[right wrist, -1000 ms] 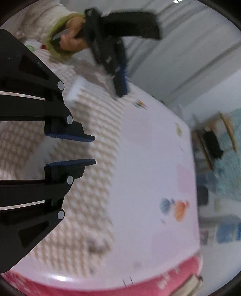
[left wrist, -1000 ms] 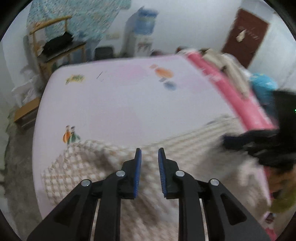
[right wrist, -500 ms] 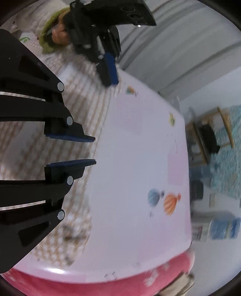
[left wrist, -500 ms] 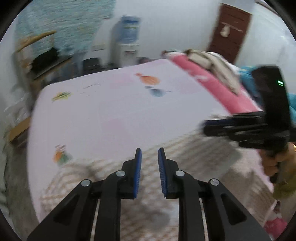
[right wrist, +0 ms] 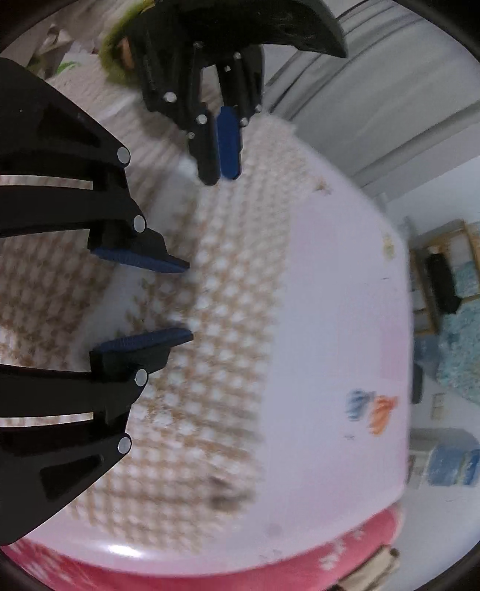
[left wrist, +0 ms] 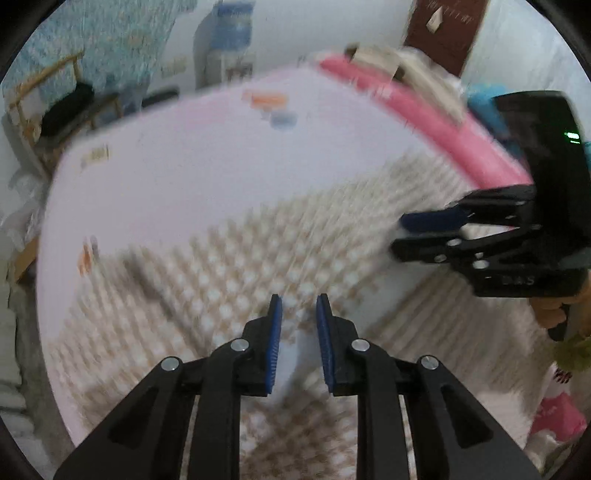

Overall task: Fold large clothes
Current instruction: 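Lower the folded hem onto the cardigan and open both grippers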

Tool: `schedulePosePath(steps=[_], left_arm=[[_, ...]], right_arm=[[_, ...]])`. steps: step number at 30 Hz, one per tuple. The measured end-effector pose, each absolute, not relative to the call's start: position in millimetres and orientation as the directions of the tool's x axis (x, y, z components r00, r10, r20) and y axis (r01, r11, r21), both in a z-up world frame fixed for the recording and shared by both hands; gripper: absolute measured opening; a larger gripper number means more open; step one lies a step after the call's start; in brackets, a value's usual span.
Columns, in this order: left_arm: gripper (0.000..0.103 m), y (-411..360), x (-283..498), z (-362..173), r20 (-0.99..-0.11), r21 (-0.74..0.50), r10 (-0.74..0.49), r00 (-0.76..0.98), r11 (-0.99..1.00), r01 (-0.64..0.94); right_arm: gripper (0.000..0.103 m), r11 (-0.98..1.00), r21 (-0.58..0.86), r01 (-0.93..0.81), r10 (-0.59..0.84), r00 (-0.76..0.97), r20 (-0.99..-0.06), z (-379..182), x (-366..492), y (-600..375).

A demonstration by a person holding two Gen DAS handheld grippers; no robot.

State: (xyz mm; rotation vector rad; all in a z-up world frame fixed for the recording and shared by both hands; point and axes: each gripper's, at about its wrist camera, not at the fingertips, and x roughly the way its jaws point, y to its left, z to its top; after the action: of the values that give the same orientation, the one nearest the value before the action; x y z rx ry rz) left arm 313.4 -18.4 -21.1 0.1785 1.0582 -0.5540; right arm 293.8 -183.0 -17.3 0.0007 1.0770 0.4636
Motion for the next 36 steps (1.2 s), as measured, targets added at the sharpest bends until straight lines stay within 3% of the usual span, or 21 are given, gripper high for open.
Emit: schedulePosePath(steps=[5,8,10,14,18,23,26,27,28,30,36], left_arm=[[0.019,-3,305,-4,-0.839,-0.142,-0.356,0.411,0.873,0.467],[0.021,4,292,-4,-0.837,-0.092,-0.319,0.445,0.883,0.459],[0.022,7,297,-19,-0.864,-0.093,-0.293,0.41,0.893,0.441],[0.022,16,288,-4,-0.84,-0.113,-0.306,0.448,0.907,0.406],[0.022,9,275,15,-0.799,-0.101,-0.341,0.496,0.888,0.448],[0.026,-7,290,-22,-0.862,-0.073,-0.266,0.432,0.907,0.415],[0.027,4,279,-10,-0.846,-0.104,-0.282,0.452,0.919,0.38],[0.034,8,273,-3,-0.841,-0.103,-0.281,0.463,0.922,0.372],[0.049,11,269,2,-0.836,-0.105,-0.283,0.471,0.924,0.367],[0.073,18,254,11,-0.825,-0.091,-0.263,0.499,0.935,0.343],[0.088,30,203,22,-0.828,-0.077,-0.224,0.515,0.954,0.291]], right_arm=[[0.031,0.933,0.168,-0.318,0.301,0.436,-0.848,6,270,-190],[0.033,0.958,0.128,-0.257,0.238,0.459,-0.856,0,258,-205],[0.033,0.957,0.164,-0.239,0.26,0.461,-0.848,-12,256,-212],[0.033,0.97,0.107,-0.218,0.202,0.478,-0.855,6,249,-202],[0.033,0.962,0.122,-0.245,0.236,0.514,-0.825,21,241,-189],[0.038,0.97,0.117,-0.213,0.208,0.477,-0.854,-17,260,-180],[0.041,0.974,0.142,-0.177,0.212,0.482,-0.85,-1,242,-186],[0.051,0.972,0.155,-0.175,0.223,0.49,-0.843,4,234,-189],[0.059,0.971,0.168,-0.17,0.232,0.5,-0.835,10,225,-192],[0.064,0.966,0.196,-0.17,0.257,0.519,-0.815,21,199,-199],[0.08,0.949,0.254,-0.187,0.315,0.503,-0.805,23,137,-199]])
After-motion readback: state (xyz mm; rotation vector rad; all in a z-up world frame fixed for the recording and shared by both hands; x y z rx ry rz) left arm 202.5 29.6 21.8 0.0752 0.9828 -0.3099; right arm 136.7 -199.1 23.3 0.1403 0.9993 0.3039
